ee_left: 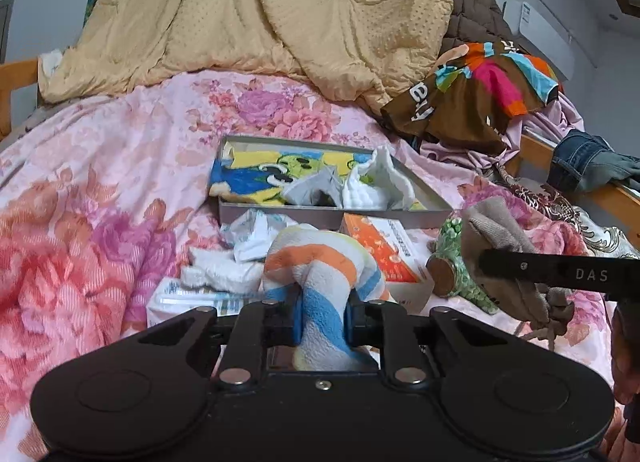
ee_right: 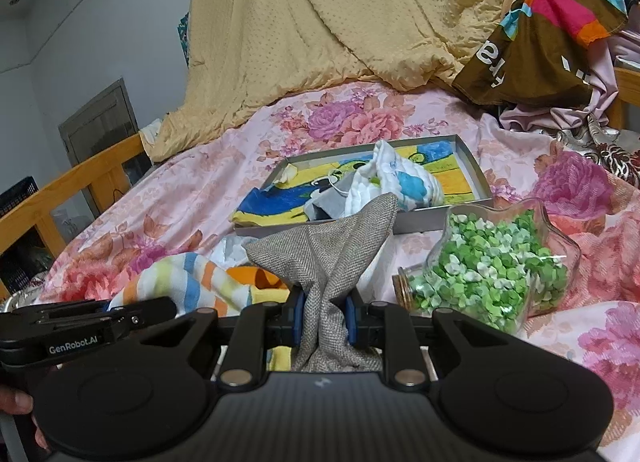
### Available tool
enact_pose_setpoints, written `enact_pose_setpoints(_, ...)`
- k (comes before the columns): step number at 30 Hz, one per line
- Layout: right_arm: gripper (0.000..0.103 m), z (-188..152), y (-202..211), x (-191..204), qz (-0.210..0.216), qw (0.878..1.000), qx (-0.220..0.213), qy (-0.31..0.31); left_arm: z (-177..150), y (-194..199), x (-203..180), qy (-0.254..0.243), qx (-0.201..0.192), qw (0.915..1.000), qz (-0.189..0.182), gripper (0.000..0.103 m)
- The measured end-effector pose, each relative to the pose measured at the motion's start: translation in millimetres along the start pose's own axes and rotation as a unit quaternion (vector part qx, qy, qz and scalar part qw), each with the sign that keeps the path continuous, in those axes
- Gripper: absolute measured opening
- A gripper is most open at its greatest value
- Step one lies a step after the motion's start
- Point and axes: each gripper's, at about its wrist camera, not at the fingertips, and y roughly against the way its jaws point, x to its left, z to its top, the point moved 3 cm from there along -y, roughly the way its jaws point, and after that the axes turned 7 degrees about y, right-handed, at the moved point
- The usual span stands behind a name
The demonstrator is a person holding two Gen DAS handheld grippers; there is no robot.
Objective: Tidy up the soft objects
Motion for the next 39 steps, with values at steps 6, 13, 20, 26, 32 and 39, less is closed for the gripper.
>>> enact_pose_setpoints(6,0.023,5,-4,-4,0.007,1.0,-0.008,-0.014,18,2,8,0.024,-0.005,0.9997,-0.003,0.021)
enact_pose_setpoints(13,0.023,9,-10,-2,0.013,1.0,-0.014,-0.015,31,-8,23,0.049,0.004,0.9988,0.001,0.022)
enact_pose_setpoints(20,0.023,11,-17,-1,0.022,0.999,-0.015,-0.017,48,-22,34,0.084,0.023,0.9961,-0.013,0.022)
enact_pose_setpoints(26,0.023,12,-24,0,0.026,0.999,-0.012,-0.016,64,-38,37,0.073,0.037,0.9966,-0.008,0.027)
enact_pose_setpoints(32,0.023,11,-27,2,0.029,0.999,-0.011,-0.013,73,-61,41,0.054,0.056,0.9969,-0.007,0.021)
enact_pose_setpoints(39,0.023,15,-37,2,0.032,0.999,-0.013,-0.011,89,-72,35,0.038,0.051,0.9979,-0.012,0.022)
